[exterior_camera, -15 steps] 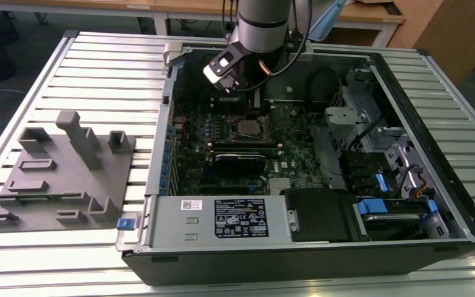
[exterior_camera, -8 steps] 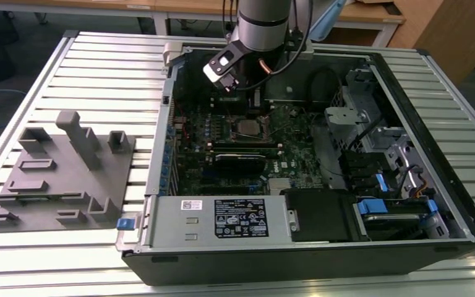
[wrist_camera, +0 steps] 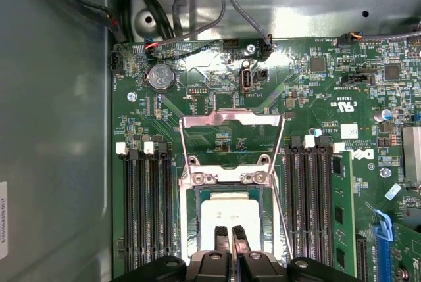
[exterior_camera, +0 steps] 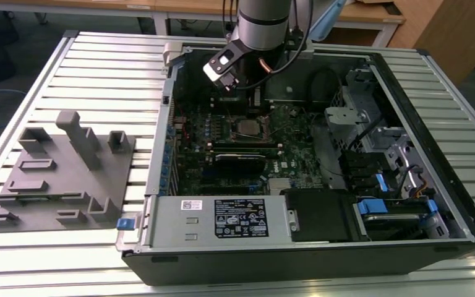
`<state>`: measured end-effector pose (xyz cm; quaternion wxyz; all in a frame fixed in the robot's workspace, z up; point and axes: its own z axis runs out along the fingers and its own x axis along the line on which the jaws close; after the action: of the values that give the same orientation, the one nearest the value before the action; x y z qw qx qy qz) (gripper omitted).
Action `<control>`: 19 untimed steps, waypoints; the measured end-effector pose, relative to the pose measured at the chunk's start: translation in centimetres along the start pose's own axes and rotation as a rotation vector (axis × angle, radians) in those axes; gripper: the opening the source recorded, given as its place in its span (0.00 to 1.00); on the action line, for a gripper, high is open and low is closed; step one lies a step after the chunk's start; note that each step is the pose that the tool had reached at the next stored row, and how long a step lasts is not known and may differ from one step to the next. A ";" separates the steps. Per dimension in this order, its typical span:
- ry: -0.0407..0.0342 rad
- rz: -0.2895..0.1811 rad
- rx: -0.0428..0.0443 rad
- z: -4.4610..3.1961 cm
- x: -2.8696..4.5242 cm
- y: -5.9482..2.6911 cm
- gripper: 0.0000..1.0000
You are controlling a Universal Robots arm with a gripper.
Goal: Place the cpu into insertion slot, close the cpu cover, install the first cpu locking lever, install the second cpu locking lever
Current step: 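Close the cpu cover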
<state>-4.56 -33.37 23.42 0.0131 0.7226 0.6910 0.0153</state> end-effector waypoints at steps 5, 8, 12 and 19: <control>-0.0003 0.000 0.0001 -0.14 0.00 0.00 0.16; 0.0002 0.000 -0.0001 -0.21 0.00 0.01 0.16; 0.0000 0.000 0.0000 -0.27 0.00 0.01 0.16; -0.0001 0.000 0.0000 -0.52 0.00 0.02 0.16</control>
<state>-4.56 -33.37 23.94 0.0131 0.7226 0.6910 0.0152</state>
